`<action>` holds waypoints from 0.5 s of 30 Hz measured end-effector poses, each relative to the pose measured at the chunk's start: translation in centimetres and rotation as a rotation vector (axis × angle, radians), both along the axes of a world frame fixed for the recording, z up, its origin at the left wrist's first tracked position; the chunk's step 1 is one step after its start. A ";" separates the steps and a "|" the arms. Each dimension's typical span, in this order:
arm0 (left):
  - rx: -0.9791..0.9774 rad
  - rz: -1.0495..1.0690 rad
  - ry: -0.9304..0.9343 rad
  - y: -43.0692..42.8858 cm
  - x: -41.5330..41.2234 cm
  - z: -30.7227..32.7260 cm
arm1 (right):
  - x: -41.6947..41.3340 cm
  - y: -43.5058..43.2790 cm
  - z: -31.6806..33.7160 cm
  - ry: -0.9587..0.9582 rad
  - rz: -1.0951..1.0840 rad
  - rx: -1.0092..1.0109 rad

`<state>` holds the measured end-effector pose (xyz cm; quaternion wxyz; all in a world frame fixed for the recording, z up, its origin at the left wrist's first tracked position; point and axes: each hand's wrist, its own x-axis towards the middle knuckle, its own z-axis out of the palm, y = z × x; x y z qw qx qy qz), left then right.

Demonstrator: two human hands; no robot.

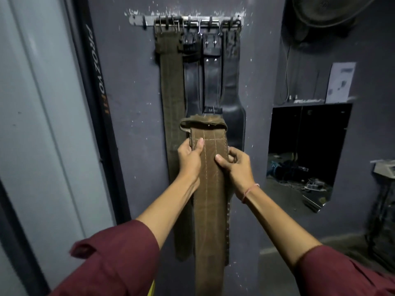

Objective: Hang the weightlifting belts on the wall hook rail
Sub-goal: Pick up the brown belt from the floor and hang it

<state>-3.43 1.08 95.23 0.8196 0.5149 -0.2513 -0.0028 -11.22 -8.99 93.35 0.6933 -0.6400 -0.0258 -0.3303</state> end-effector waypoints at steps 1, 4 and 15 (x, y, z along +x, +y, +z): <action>0.000 0.008 -0.016 -0.1 -0.1 0.6 | -0.1 -0.2 -0.6 -0.006 0.028 0.009; -0.001 0.034 -0.044 -0.3 0.0 1.8 | -0.8 -0.5 -6.8 0.117 0.108 -0.039; -0.043 0.094 -0.055 0.0 0.9 5.2 | 1.6 -1.0 -0.2 0.040 0.083 -0.021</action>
